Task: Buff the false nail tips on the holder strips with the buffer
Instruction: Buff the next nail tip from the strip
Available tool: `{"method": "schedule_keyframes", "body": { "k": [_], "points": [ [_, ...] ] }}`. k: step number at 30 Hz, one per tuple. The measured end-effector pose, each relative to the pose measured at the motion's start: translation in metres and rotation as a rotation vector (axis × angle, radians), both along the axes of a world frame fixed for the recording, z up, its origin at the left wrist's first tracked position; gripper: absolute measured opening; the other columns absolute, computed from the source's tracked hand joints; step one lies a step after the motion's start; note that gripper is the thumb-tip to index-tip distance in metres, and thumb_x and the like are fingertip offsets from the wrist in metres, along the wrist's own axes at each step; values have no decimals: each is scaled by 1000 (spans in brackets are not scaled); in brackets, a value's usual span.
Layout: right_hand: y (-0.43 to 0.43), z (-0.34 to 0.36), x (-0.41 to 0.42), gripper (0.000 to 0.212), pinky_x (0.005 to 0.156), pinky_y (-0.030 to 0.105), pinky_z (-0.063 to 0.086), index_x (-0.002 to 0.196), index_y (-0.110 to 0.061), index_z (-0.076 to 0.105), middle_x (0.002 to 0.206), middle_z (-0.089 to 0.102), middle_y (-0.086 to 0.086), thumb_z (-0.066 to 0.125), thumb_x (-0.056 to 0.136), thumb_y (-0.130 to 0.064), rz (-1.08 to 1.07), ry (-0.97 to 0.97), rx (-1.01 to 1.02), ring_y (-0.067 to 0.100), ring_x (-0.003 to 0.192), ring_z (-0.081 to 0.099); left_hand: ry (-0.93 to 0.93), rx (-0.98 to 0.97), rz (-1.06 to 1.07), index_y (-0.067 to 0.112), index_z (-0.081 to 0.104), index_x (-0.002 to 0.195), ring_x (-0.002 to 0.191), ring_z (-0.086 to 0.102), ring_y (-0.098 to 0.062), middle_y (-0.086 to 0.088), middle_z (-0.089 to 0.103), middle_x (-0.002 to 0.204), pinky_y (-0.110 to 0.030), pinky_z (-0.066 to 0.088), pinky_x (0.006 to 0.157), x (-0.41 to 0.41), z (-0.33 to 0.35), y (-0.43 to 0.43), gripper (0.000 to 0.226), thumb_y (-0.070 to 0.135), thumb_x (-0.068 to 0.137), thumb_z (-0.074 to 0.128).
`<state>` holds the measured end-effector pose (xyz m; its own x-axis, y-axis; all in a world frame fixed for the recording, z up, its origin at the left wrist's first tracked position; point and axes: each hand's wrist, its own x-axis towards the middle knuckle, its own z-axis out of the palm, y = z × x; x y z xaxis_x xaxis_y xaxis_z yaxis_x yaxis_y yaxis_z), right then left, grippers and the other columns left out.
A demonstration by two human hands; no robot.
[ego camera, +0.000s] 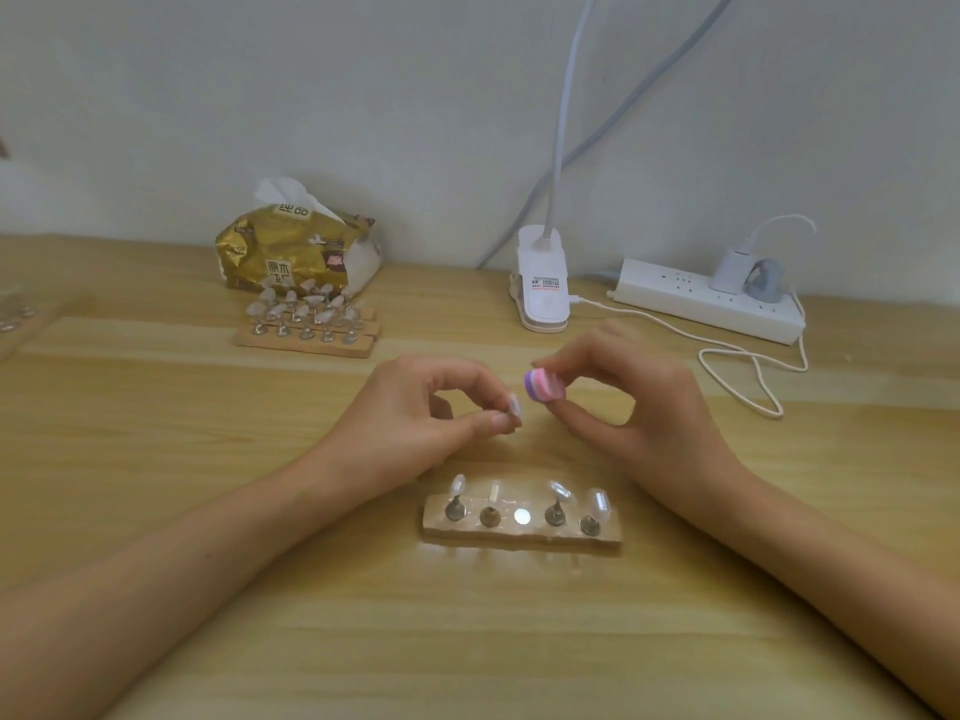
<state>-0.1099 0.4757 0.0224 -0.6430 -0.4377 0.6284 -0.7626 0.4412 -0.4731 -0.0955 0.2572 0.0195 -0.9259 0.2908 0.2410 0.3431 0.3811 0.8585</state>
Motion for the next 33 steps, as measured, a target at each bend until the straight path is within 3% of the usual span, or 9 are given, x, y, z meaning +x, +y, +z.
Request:
{"method": "schedule_keyframes", "body": {
  "k": [3,7,11,15,19,22,26,29,33],
  "points": [
    [-5,1,4,13,82,29,53,96,-8,71,94,65,1,76,86,-1,82,100,52,15,92,66,-4,-7,12,24,75,82,47,45,-9,16,71,80,-21,39,44,-1,1,-1,2,23,83,77],
    [2,2,1,11,82,36,52,92,-9,70,93,66,0,75,86,0,4,15,36,15,91,66,7,-2,13,30,73,75,47,44,-10,15,71,82,-18,38,44,1,2,0,13,20,82,77],
    [-6,0,4,14,82,27,51,94,-8,69,96,64,2,75,86,2,103,126,76,14,92,64,5,-4,23,27,72,76,43,38,-4,24,62,60,-12,31,43,1,2,1,8,25,82,77],
    [2,1,-3,14,84,41,54,94,-7,68,97,66,1,73,87,3,33,5,33,20,95,67,-8,-1,18,30,74,76,48,44,-11,13,72,86,-17,37,44,1,2,0,8,24,81,76],
    [-4,0,0,14,85,28,53,98,-8,71,100,66,0,74,87,0,112,118,88,14,96,65,-10,10,22,30,74,77,48,41,-9,16,69,77,-15,34,45,0,1,0,4,30,80,77],
    [2,1,-4,13,83,37,54,96,-8,72,97,68,2,75,86,0,15,43,44,15,93,67,-4,7,26,34,74,76,47,43,-6,12,73,87,-11,35,45,0,1,0,11,24,81,76],
    [-1,0,1,15,85,28,54,99,-6,73,99,69,2,76,86,0,78,136,68,14,94,67,1,14,22,29,77,79,45,43,1,10,74,87,-8,33,45,0,2,1,2,30,79,77],
    [3,0,-3,11,83,38,55,97,-6,73,96,70,3,76,87,-2,4,-21,34,15,90,69,16,0,14,29,77,80,45,44,-1,12,75,85,-8,34,45,1,1,0,8,22,83,75],
    [-2,3,3,10,85,28,55,98,-7,72,97,69,1,74,89,-9,77,89,6,15,92,68,19,-5,20,29,77,80,46,40,-6,14,74,84,-9,33,46,1,1,1,3,27,81,75]
  ]
}}
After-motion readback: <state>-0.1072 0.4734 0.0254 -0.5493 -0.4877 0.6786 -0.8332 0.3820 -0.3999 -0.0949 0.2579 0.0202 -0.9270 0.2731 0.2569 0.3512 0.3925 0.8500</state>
